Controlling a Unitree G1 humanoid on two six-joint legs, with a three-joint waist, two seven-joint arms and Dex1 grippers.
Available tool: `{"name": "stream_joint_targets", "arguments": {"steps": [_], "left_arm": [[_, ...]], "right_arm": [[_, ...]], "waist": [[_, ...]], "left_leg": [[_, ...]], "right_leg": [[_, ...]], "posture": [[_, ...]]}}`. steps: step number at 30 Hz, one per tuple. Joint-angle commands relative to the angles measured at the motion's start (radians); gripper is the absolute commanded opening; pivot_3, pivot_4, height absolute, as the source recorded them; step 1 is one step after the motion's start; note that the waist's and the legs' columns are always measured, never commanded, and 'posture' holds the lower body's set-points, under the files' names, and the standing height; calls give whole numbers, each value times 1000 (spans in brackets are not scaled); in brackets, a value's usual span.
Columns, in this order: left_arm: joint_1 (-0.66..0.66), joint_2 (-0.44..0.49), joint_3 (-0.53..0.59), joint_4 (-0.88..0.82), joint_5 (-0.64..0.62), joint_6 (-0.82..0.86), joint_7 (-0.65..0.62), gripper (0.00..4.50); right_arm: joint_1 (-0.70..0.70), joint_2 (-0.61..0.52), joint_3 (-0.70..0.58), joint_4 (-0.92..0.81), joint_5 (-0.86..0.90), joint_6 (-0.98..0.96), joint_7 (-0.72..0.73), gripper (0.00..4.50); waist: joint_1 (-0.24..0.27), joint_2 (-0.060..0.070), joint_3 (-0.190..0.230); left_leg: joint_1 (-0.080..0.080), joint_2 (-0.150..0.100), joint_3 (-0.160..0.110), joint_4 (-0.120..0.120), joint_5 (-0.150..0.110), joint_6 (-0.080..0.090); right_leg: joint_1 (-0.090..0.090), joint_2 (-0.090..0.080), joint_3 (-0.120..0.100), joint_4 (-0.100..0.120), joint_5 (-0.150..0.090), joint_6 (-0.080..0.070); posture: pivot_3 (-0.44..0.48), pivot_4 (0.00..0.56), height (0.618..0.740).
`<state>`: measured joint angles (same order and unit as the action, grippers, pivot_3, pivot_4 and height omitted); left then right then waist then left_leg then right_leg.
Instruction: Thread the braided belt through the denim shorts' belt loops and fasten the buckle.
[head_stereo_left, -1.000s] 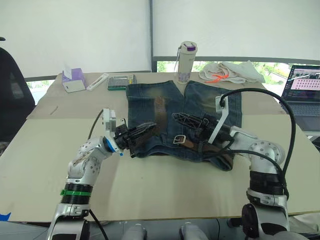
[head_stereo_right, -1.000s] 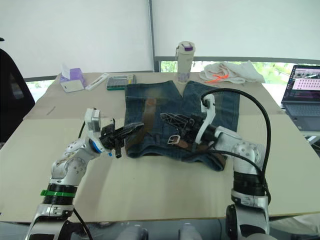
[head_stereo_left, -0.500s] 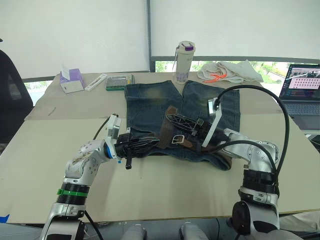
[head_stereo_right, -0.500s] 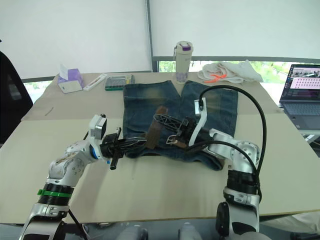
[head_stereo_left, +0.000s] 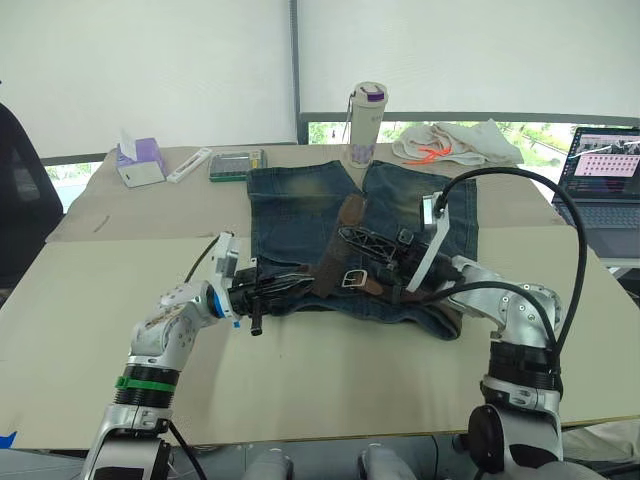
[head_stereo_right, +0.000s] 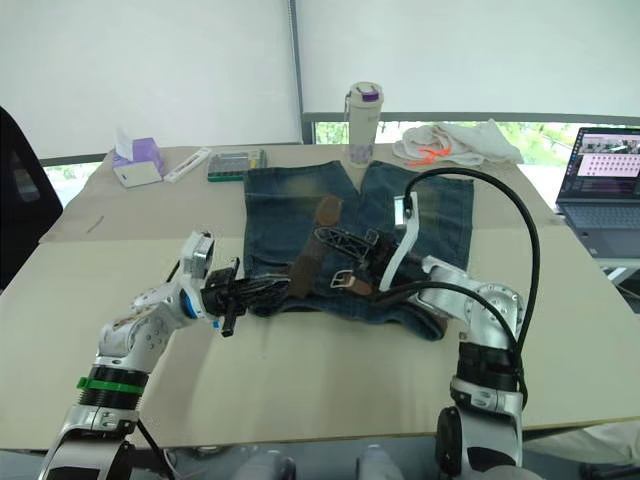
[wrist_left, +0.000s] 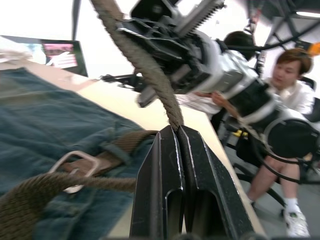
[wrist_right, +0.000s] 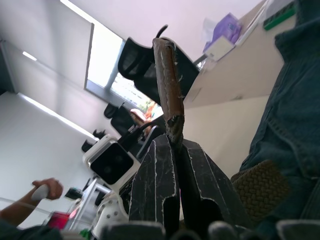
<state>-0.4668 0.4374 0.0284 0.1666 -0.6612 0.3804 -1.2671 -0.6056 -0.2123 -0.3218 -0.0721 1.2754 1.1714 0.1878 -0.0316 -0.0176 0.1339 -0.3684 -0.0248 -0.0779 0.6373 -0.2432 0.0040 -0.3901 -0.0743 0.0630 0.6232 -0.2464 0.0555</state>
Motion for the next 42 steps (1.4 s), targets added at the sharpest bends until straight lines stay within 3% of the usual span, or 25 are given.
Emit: {"name": "stream_joint_targets", "arguments": {"steps": [1,3,8,12,18,23,28,33,42], "left_arm": [[-29,1,80,37,24,-61,77,800],[-37,-10,108,49,30,-95,114,1593],[-51,-73,196,4,37,-193,284,3265],[6,-134,186,-192,-88,-50,375,4490],[108,-220,100,-417,-323,225,511,4490],[110,-257,148,-366,-539,444,755,4490],[84,-314,191,-316,-754,528,941,4490],[74,-403,158,-297,-822,533,1028,4490],[0,-562,197,-198,-787,381,1086,4490]], "right_arm": [[-1,23,1,-79,-102,-159,-36,0],[0,51,15,-94,-123,-195,-57,0],[-4,246,17,-128,-212,-399,-208,0],[-7,377,-12,-123,-267,-563,-322,0],[-17,439,21,-102,-295,-730,-430,0],[31,435,89,-140,-221,-714,-429,0],[62,424,135,-172,-125,-702,-427,0],[66,418,177,-175,-82,-710,-437,0],[68,407,212,-177,-57,-739,-441,0]], "waist": [[-4,0,0],[-6,0,0],[-9,0,0],[-5,0,0],[-7,1,0],[-21,2,0],[-15,3,0],[-8,3,0],[-6,3,0]], "left_leg": [[0,0,0,0,0,0],[0,0,0,-1,0,0],[0,2,0,-3,0,0],[-1,1,0,-4,0,0],[0,-1,0,-4,0,0],[2,3,0,-5,0,0],[2,6,-1,-5,0,0],[1,3,-1,-4,0,0],[1,-1,0,-5,0,-1]], "right_leg": [[0,0,0,0,0,0],[-1,0,0,0,0,0],[-3,0,0,1,0,0],[-4,-2,0,2,0,0],[-1,-4,1,1,1,1],[-2,2,1,1,0,-1],[-2,7,1,1,0,-2],[-1,3,1,-1,0,-2],[0,2,1,-6,0,-2]], "posture": [[0,150,740],[0,150,740],[0,150,740],[0,150,740],[0,150,740],[0,150,740],[0,150,740],[0,150,740],[0,150,740]]}}
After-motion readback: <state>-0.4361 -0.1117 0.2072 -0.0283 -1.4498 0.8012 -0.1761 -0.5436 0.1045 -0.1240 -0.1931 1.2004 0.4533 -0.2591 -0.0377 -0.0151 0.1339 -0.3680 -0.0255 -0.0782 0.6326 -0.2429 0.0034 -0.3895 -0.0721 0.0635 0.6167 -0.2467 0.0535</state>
